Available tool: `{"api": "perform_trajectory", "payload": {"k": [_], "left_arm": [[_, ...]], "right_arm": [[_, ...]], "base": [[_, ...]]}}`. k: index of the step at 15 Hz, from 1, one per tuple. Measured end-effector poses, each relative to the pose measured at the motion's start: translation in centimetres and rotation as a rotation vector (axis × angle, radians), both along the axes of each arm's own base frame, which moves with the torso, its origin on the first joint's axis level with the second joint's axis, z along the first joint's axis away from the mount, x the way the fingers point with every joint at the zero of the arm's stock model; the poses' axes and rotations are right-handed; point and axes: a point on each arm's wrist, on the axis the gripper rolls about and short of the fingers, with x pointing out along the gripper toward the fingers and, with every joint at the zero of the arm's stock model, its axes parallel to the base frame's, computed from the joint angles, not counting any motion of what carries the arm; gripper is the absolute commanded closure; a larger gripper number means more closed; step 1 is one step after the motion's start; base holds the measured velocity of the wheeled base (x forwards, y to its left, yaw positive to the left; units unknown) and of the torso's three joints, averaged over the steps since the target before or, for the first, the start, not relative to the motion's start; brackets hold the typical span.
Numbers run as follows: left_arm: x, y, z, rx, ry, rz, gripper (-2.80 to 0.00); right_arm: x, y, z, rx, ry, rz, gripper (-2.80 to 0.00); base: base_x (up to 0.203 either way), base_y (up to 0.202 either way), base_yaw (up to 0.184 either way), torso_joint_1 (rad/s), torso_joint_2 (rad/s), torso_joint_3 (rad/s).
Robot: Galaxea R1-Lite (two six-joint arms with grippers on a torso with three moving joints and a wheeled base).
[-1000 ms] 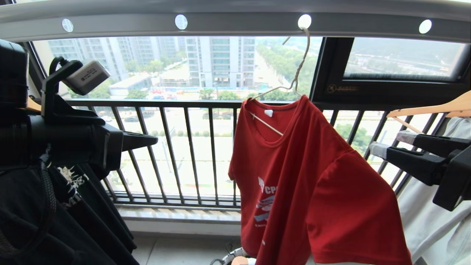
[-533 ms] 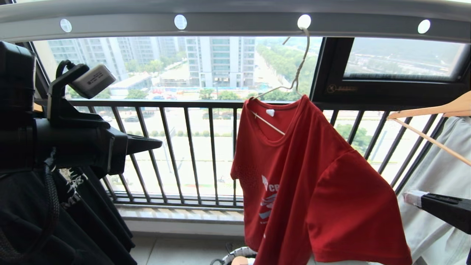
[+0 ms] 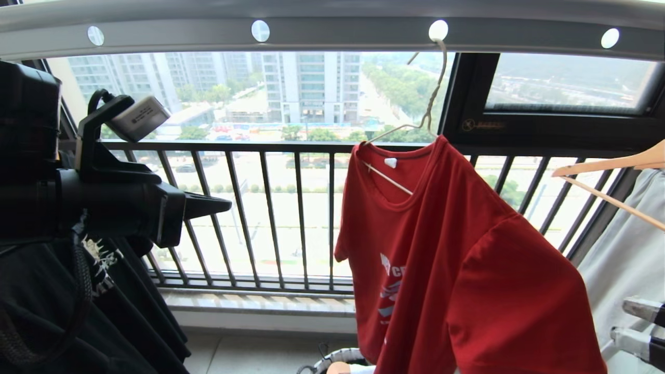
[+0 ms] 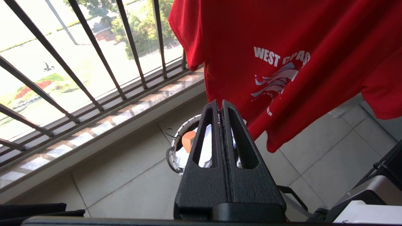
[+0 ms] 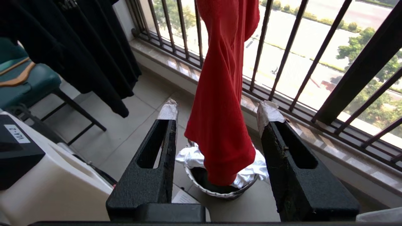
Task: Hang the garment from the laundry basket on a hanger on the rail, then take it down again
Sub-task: Take the clothes off the clothes rack
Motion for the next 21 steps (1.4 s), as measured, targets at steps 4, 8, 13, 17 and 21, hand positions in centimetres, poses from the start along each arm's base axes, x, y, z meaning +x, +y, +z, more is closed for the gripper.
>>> {"api": "perform_trajectory", "payload": {"k": [4,8,13,17,21], "left_arm": [[0.1,-0.1,-0.1,0.001,0.005,-0.003,0.0],[0.1,-0.1,-0.1,0.001,0.002,-0.002,0.0],[0.0,-0.1,0.0,0.0,-0.001,-0.002,0.0],[-0.1,0.0,0.1,-0.001,-0.004,-0.001,0.0],[-0.1,0.0,0.1,-0.002,-0.004,-0.001,0.0]], "right_arm": [[-0.4,0.0,-1.4,-0.034,0.011,0.14,-2.8],[2.0,2.3,-1.4,-0.077,0.011,0.153,0.0],[4.4,4.0,-2.3,-0.127,0.064,0.101,0.0],[4.5,3.8,-2.7,-0.152,0.074,0.063,0.0],[4.0,3.4,-2.5,-0.14,0.055,0.054,0.0]], "base": [[0.0,0.0,0.0,0.0,0.0,0.0],[0.0,0.0,0.0,0.0,0.0,0.0],[0.0,0.0,0.0,0.0,0.0,0.0],[0.0,0.0,0.0,0.0,0.0,0.0],[0.0,0.0,0.0,0.0,0.0,0.0]]}}
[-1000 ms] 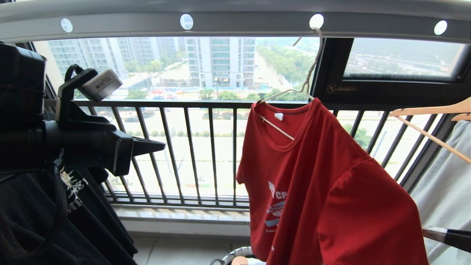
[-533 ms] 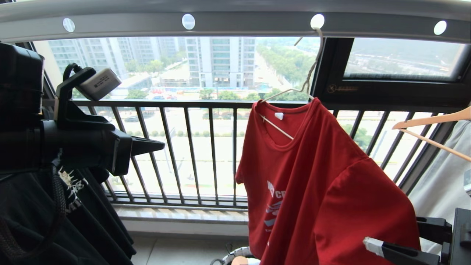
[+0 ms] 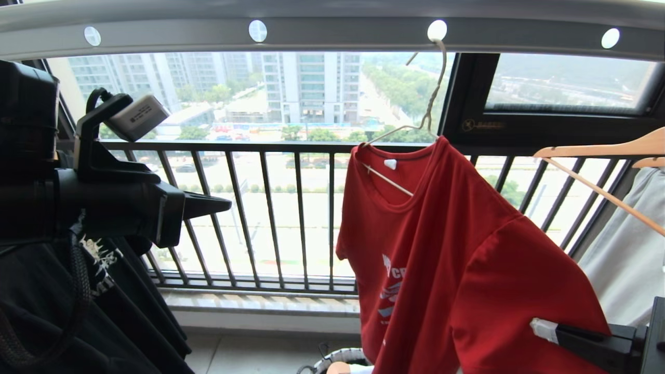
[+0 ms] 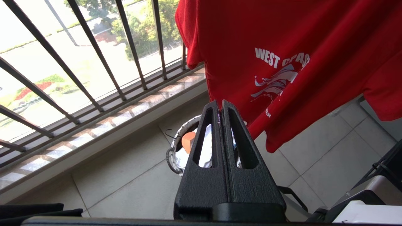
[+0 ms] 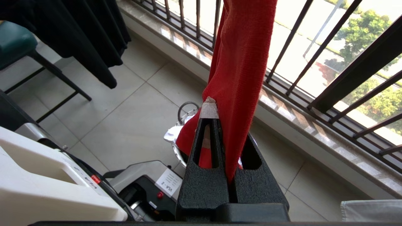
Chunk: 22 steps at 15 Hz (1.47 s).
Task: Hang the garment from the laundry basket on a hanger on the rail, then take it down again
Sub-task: Take the clothes off the clothes rack
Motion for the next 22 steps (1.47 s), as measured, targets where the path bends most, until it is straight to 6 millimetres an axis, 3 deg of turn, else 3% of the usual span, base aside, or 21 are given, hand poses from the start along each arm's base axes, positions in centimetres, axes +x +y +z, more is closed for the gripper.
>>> {"api": "perform_trajectory", "payload": {"k": [10,14,15,16,22], "left_arm": [[0.1,0.0,-0.1,0.002,0.003,-0.001,0.0],[0.1,0.0,-0.1,0.002,0.003,-0.001,0.0],[0.1,0.0,-0.1,0.002,0.003,-0.001,0.0],[0.1,0.0,-0.1,0.002,0.003,-0.001,0.0],[0.1,0.0,-0.1,0.002,0.002,-0.001,0.0]], "right_arm": [[-0.5,-0.5,-4.4,-0.137,0.159,0.001,0.0],[-0.5,-0.4,-5.3,-0.166,0.192,0.001,0.0],[-0.4,-0.4,-5.3,-0.166,0.19,0.0,-1.19],[-0.4,-0.3,-5.2,-0.163,0.185,-0.001,-2.8],[-0.8,-0.7,-4.0,-0.13,0.121,0.001,-2.8]], "base": [[0.0,0.0,0.0,0.0,0.0,0.0],[0.0,0.0,0.0,0.0,0.0,0.0],[0.0,0.0,0.0,0.0,0.0,0.0],[0.0,0.0,0.0,0.0,0.0,0.0],[0.0,0.0,0.0,0.0,0.0,0.0]]}}
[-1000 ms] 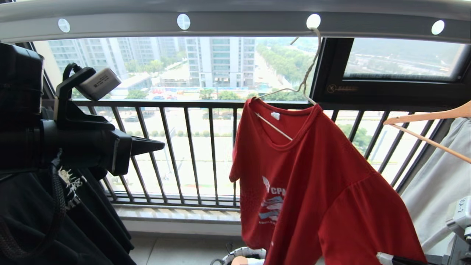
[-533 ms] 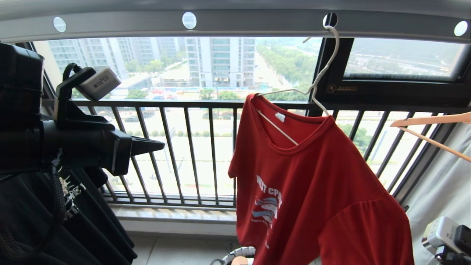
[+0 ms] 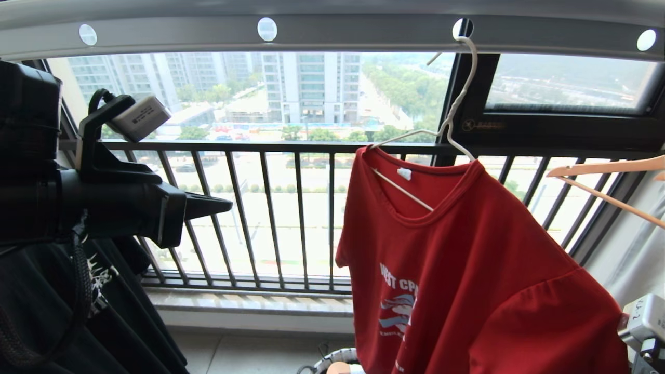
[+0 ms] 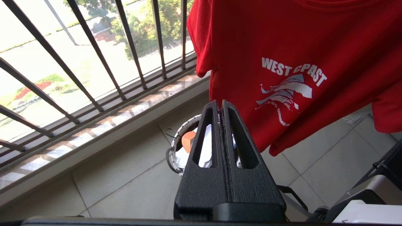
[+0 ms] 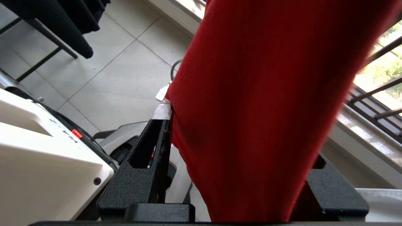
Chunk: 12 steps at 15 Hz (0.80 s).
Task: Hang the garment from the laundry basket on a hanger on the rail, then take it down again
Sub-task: Take the clothes off the clothes rack
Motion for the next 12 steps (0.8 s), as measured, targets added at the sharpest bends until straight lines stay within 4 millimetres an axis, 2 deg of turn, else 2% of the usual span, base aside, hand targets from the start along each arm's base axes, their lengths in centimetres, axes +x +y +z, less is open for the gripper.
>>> {"api": "perform_trajectory", "payload": {"k": [6,12], "left_arm": [[0.0,0.0,0.0,0.0,0.0,-0.001,0.0],[0.0,0.0,0.0,0.0,-0.001,-0.002,0.0]], "right_arm": [[-2.9,-2.4,2.5,0.172,-0.166,0.043,-2.8],[-4.2,-3.7,5.4,0.269,-0.3,-0.023,-2.8]], "base": [[0.0,0.0,0.0,0.0,0.0,0.0],[0.0,0.0,0.0,0.0,0.0,0.0]]}}
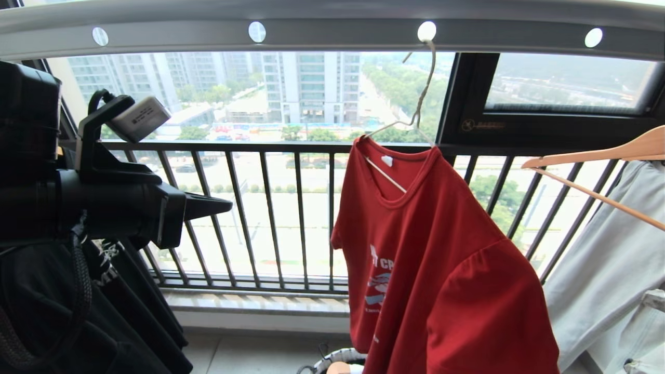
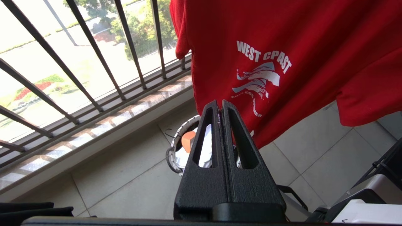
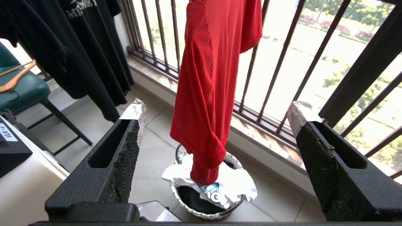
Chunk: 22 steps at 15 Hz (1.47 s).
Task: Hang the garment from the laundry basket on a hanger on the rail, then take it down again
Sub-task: Take the clothes off the clothes rack
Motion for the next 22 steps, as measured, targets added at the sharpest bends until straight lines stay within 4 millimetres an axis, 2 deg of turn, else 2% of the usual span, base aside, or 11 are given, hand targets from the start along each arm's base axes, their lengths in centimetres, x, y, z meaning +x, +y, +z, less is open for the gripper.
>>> {"api": "perform_trajectory", "payload": {"k": [1,6,18,22], "left_arm": [[0.0,0.0,0.0,0.001,0.001,0.0,0.0],[0.0,-0.1,-0.1,-0.001,0.002,-0.006,0.0],[1.0,-1.0,-0.4,0.001,0.027,-0.027,0.0],[0.8,-1.6,-0.6,0.002,0.038,-0.053,0.0]], "right_arm": [[0.0,0.0,0.6,0.01,-0.015,-0.014,0.0],[1.0,0.8,3.0,0.023,-0.033,-0.028,0.0],[6.7,5.6,8.4,-0.044,-0.052,-0.05,0.0],[7.5,6.3,9.2,-0.069,-0.077,-0.048,0.0]], "base": [[0.0,0.0,0.0,0.0,0.0,0.0],[0.0,0.0,0.0,0.0,0.0,0.0],[0.0,0.0,0.0,0.0,0.0,0.0],[0.0,0.0,0.0,0.0,0.0,0.0]]}}
